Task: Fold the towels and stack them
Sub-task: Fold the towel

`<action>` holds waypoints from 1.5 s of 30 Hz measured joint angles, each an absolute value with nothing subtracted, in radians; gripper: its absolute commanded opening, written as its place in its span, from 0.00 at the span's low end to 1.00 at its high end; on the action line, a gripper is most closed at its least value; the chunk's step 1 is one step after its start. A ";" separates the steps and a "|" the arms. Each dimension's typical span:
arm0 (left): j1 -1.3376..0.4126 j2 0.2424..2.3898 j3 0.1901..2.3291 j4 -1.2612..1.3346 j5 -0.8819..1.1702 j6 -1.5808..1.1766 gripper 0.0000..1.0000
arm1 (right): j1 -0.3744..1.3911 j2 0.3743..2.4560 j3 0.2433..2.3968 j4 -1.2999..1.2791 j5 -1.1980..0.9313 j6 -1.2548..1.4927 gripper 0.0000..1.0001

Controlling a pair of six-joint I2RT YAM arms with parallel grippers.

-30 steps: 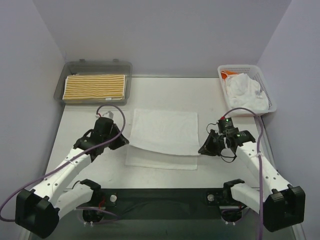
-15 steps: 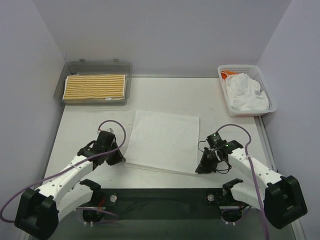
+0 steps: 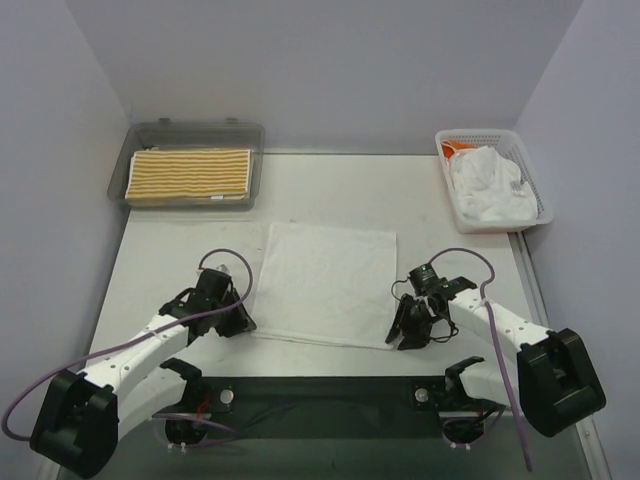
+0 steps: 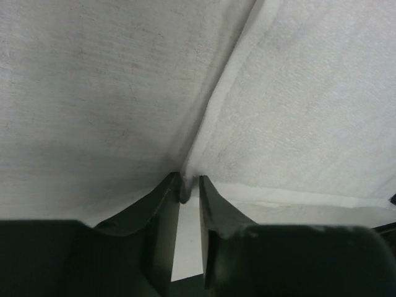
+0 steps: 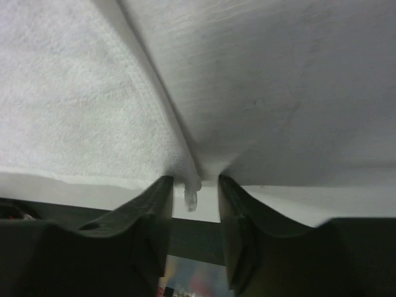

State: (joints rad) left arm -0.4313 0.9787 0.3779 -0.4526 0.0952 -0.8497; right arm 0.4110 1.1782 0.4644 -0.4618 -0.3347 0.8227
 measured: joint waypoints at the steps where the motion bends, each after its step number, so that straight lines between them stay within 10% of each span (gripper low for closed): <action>1: -0.431 0.966 0.376 -0.455 0.099 -0.853 0.40 | 0.411 1.173 0.464 -0.461 -0.338 0.822 0.46; 8: -0.431 0.770 0.400 -0.570 0.082 -0.855 0.52 | 0.411 1.038 0.513 -0.553 -0.278 0.789 0.54; 13: -0.431 0.772 0.525 -0.608 0.065 -0.841 0.52 | 0.396 1.048 0.703 -0.604 -0.213 0.720 0.42; 31: -0.400 1.852 1.269 -0.127 0.045 -0.609 0.35 | 0.183 1.837 1.221 -0.121 -0.383 0.601 0.18; 45: -0.339 1.982 1.242 -0.054 0.047 -0.577 0.43 | 0.073 1.971 1.228 -0.072 -0.430 0.606 0.22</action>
